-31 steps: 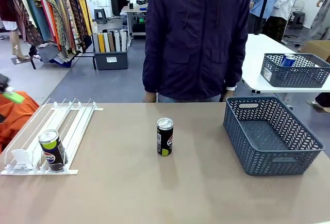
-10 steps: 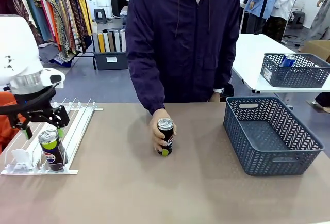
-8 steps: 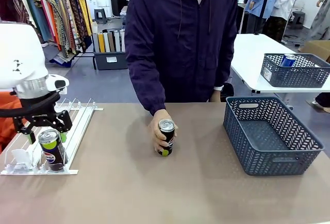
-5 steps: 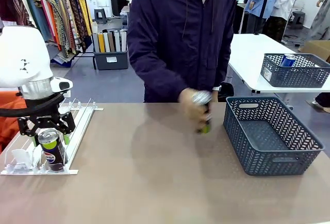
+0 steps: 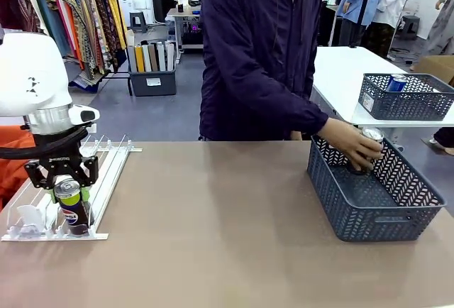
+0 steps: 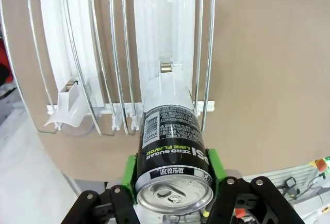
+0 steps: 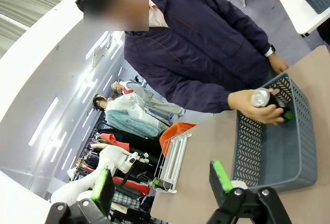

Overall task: Retrieve and store the cans from the dispenser.
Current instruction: Pick up one can from the Automatic Can Dispenser and place it in the middle of the table.

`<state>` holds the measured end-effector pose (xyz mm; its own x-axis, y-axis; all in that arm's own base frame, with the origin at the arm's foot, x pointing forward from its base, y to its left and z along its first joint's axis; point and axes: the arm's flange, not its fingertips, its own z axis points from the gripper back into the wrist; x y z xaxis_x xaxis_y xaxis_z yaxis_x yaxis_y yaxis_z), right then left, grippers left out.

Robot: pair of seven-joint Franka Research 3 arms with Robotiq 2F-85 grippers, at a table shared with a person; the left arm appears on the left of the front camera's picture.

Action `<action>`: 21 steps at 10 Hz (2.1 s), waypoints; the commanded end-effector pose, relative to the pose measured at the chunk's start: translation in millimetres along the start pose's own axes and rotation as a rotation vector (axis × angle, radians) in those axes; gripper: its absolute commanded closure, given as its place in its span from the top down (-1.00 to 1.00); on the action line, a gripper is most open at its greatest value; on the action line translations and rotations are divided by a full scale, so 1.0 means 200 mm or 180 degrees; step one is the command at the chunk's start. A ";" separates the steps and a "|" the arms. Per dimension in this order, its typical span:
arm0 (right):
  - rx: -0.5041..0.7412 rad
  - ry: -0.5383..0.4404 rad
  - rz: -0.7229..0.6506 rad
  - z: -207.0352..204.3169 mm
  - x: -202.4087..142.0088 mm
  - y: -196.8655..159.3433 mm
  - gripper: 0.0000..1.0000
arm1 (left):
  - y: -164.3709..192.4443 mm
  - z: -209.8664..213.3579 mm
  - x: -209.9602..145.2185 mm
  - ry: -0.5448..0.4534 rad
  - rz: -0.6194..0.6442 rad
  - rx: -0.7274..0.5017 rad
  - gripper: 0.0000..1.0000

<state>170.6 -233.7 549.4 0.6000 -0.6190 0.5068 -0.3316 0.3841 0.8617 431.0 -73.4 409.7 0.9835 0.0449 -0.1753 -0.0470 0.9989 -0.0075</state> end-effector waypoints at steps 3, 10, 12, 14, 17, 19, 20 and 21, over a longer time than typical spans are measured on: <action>0.0087 -0.0062 0.0079 -0.02 0.02 0.01 1.00 | -0.01 0.06 -0.01 -0.0034 0.0022 -0.0041 -1.00; 0.0087 -0.0062 0.0079 -0.02 0.02 0.01 1.00 | 0.05 0.71 -0.62 -0.1049 -0.0085 -0.0293 -1.00; 0.0087 -0.0062 0.0079 -0.02 0.02 0.01 1.00 | 0.17 0.66 -0.63 -0.1032 -0.0051 -0.0617 -1.00; 0.0087 -0.0062 0.0079 -0.02 0.02 0.01 1.00 | 0.04 0.79 -0.65 -0.0993 -0.0013 -0.0196 -1.00; 0.0087 -0.0062 0.0079 -0.02 0.02 0.01 1.00 | 0.05 0.73 -0.65 -0.0985 -0.0042 -0.0276 -1.00; 0.0087 -0.0062 0.0079 -0.02 0.02 0.01 1.00 | -0.03 0.75 -0.58 -0.1136 -0.0140 -0.0387 -1.00; 0.0087 -0.0062 0.0079 -0.02 0.02 0.01 1.00 | -0.17 0.81 -0.50 -0.1230 -0.0389 -0.0445 -1.00; 0.0087 -0.0062 0.0079 -0.02 0.02 0.01 1.00 | -0.37 0.87 -0.38 -0.1250 -0.0631 -0.0458 -1.00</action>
<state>170.6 -233.6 549.4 0.6002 -0.6188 0.5067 -0.3315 0.3840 0.8617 357.5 -113.7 580.6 0.9782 -0.0435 0.2031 0.0687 0.9905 -0.1189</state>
